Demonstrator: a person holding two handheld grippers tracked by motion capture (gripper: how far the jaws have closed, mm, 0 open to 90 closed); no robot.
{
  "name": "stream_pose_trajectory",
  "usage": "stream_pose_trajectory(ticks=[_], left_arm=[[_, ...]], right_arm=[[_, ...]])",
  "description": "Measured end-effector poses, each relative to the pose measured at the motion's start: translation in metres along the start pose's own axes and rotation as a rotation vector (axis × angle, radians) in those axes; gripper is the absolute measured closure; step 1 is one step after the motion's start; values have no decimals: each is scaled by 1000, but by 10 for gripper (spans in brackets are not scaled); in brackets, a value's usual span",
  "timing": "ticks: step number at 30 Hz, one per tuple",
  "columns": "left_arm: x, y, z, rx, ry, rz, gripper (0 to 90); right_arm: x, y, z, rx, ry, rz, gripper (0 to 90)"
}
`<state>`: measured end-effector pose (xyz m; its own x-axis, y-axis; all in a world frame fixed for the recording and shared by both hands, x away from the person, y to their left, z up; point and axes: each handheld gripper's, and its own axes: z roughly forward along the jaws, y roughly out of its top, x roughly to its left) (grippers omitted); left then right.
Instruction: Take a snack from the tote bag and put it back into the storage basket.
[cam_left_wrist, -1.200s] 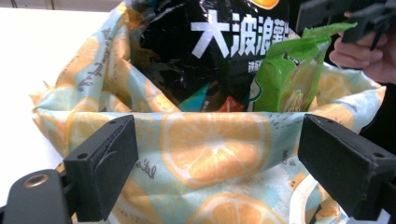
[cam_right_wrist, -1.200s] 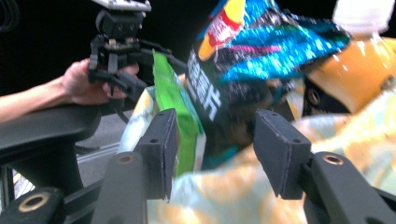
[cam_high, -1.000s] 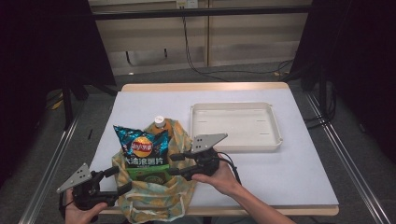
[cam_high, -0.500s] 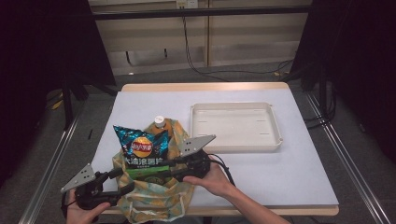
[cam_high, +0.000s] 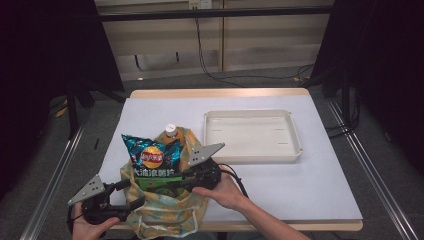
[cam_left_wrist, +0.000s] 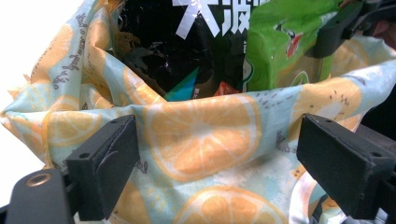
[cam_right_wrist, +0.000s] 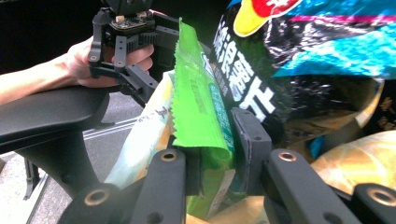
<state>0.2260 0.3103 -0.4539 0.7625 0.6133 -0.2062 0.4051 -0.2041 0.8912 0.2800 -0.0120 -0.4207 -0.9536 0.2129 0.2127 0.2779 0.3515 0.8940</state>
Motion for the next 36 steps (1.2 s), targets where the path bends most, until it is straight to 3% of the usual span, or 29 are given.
stream_pose_trajectory(ticks=[19, 28, 31, 36], left_arm=[[0, 0, 0, -14, -9, -20, 94], [0, 1, -1, -11, 36, -27, 57], [1, 0, -1, -20, 21, -28, 46], [0, 1, -1, -11, 33, -18, 41]], right_arm=[[-6, 14, -34, -107, -50, -15, 777], [-7, 26, -45, -141, -67, -44, 781], [-9, 28, -48, -141, -72, -47, 783], [-12, 35, -56, -171, -91, -47, 786]])
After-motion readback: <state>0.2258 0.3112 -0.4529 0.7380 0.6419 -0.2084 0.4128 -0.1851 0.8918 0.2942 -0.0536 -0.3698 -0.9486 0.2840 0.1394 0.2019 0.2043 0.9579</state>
